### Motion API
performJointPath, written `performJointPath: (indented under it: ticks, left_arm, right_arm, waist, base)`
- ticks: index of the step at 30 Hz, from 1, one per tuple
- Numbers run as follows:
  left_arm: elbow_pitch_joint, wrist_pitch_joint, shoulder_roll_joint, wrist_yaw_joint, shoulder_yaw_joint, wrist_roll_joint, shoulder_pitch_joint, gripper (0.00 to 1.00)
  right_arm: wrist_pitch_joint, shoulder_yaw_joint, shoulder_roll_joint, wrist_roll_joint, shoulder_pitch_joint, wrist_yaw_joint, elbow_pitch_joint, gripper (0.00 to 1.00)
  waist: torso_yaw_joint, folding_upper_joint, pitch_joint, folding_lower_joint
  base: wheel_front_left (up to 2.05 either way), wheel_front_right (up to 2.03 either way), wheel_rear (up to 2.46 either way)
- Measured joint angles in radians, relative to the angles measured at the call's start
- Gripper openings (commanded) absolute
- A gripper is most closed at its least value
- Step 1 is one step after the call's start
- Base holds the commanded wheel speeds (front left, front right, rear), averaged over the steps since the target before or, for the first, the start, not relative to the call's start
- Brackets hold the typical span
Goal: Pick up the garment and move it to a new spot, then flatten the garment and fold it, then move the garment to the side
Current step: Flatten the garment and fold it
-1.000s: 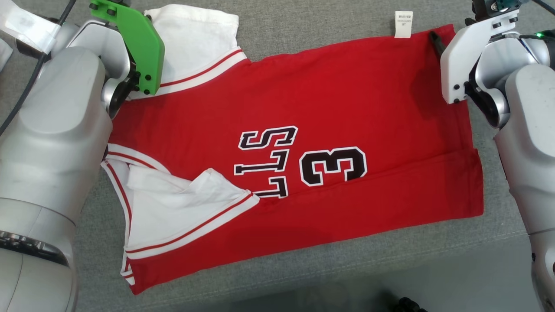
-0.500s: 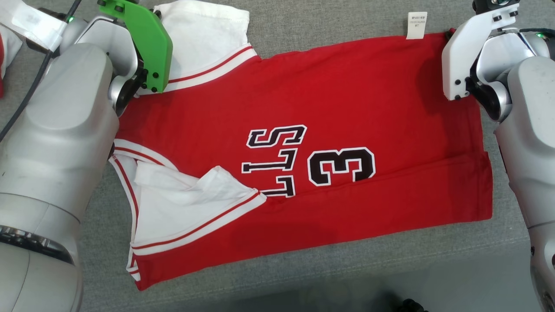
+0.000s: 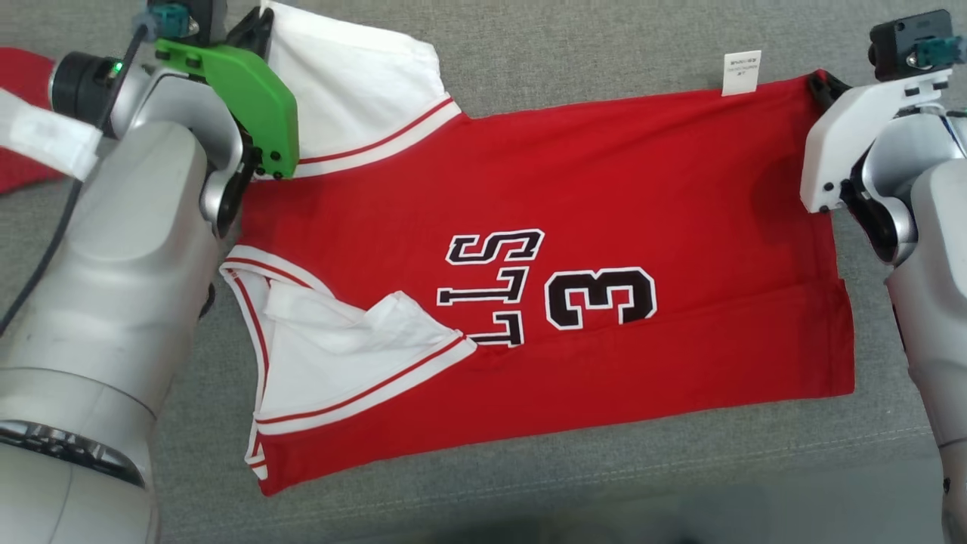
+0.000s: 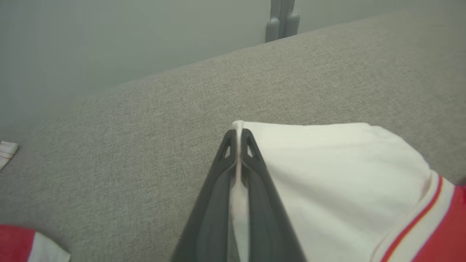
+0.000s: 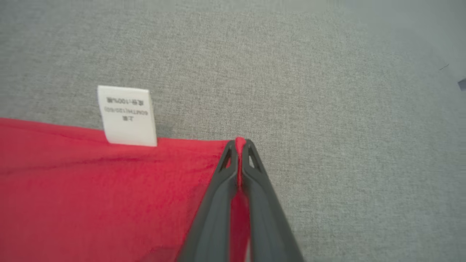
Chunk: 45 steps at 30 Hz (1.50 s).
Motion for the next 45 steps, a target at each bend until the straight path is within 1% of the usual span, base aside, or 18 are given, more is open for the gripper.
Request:
performJointPath:
  ticks: [4,10,15,17,20,24,30,31,37,39,45]
  left_arm:
    - [-0.023,-0.085,-0.013,0.008,0.013,-0.018,0.067,0.0]
    - [-0.095,-0.193,-0.007,0.03,0.032,-0.038,0.183,0.0]
    - [-0.207,-0.23,0.012,0.059,0.038,-0.044,0.304,0.0]
    - [-0.263,-0.236,0.025,0.079,0.039,-0.045,0.359,0.0]
    - [-0.352,-0.229,0.049,0.107,0.039,-0.058,0.441,0.0]
    - [-0.479,-0.185,0.082,0.148,0.028,-0.073,0.55,0.0]
    - [-0.637,-0.128,0.111,0.218,0.021,-0.104,0.703,0.0]
    - [-0.675,-0.113,0.12,0.238,0.016,-0.112,0.745,0.0]
    - [-0.753,-0.096,0.131,0.281,0.012,-0.139,0.837,0.0]
    - [-0.759,-0.094,0.132,0.287,0.012,-0.143,0.849,0.0]
    - [-0.788,-0.081,0.138,0.312,0.008,-0.158,0.909,0.0]
  right_arm:
    - [-0.068,-0.007,-0.011,0.013,0.047,0.0,-0.012,0.0]
    - [-0.146,-0.018,-0.036,0.021,0.116,0.0,-0.017,0.0]
    - [-0.193,-0.005,-0.052,0.02,0.187,0.0,-0.024,0.0]
    - [-0.195,0.003,-0.058,0.025,0.211,0.0,-0.027,0.0]
    - [-0.203,0.029,-0.078,0.027,0.24,0.0,-0.036,0.0]
    - [-0.208,0.082,-0.111,0.035,0.274,0.0,-0.048,0.0]
    - [-0.201,0.188,-0.167,0.046,0.309,0.0,-0.047,0.0]
    - [-0.198,0.225,-0.192,0.048,0.319,0.0,-0.045,0.0]
    - [-0.202,0.306,-0.243,0.086,0.348,0.0,-0.042,0.0]
    - [-0.202,0.318,-0.248,0.095,0.353,0.0,-0.043,0.0]
    - [-0.194,0.388,-0.292,0.116,0.372,0.0,-0.046,0.0]
  waist:
    - [0.018,0.0,-0.034,0.0]
    - [0.046,0.0,-0.093,0.0]
    - [0.069,0.0,-0.147,0.0]
    - [0.076,0.0,-0.168,0.0]
    - [0.086,0.0,-0.199,0.0]
    - [0.095,0.0,-0.235,0.0]
    - [0.1,0.0,-0.279,0.0]
    - [0.101,0.0,-0.291,0.0]
    - [0.107,0.0,-0.318,0.0]
    - [0.108,0.0,-0.323,0.0]
    - [0.118,0.0,-0.348,0.0]
  base:
    - [0.0,0.0,0.0]
    - [0.0,0.0,0.0]
    - [0.0,0.0,0.0]
    - [0.0,0.0,0.0]
    - [0.0,0.0,0.0]
    - [0.0,0.0,0.0]
    - [0.0,0.0,0.0]
    - [0.0,0.0,0.0]
    - [0.0,0.0,0.0]
    - [0.0,0.0,0.0]
    - [0.0,0.0,0.0]
